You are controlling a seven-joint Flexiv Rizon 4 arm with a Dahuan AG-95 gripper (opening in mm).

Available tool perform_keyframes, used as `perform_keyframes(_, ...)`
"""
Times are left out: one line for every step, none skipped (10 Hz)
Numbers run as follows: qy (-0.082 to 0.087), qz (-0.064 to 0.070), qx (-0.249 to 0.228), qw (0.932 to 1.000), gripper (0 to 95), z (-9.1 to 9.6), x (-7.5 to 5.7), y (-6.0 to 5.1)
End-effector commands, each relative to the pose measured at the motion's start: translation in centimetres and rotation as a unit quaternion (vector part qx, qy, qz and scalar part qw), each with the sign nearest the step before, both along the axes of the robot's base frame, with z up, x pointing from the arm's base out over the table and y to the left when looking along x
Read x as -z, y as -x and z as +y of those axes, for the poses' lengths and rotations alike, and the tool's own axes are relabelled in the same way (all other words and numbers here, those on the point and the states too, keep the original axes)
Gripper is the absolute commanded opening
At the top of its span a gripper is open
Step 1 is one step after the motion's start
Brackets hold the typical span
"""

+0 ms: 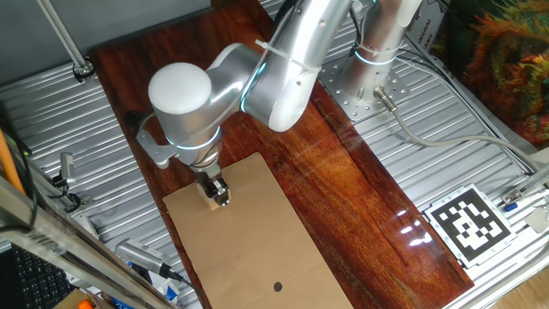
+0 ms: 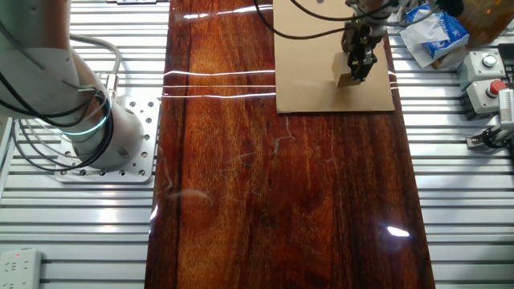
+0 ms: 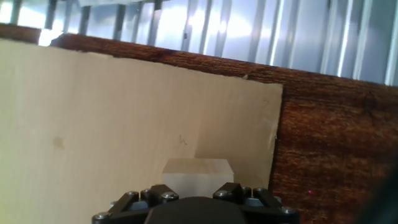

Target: Grab the block and place it at the designated location

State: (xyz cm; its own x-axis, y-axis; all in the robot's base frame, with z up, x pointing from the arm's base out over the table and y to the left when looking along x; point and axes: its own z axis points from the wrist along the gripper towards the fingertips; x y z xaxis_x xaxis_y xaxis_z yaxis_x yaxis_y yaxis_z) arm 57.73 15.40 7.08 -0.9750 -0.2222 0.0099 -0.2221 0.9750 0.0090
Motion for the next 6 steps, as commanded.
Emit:
perform_keyframes(0.006, 0.005, 0.018, 0.9998, 19.0, 0.06, 0.06, -0.08)
perform_keyframes(0.005, 0.008, 0.036, 0.9993, 19.0, 0.06, 0.06, -0.08)
perform_keyframes(0.002, 0.009, 0.061, 0.9981, 19.0, 0.06, 0.06, -0.08)
perform_keyframes(0.002, 0.012, 0.083, 0.9965, 19.0, 0.06, 0.06, -0.08)
perform_keyframes(-0.006, 0.013, 0.115, 0.9933, 19.0, 0.06, 0.06, -0.08)
perform_keyframes(-0.019, 0.013, 0.152, 0.9881, 19.0, 0.06, 0.06, -0.08)
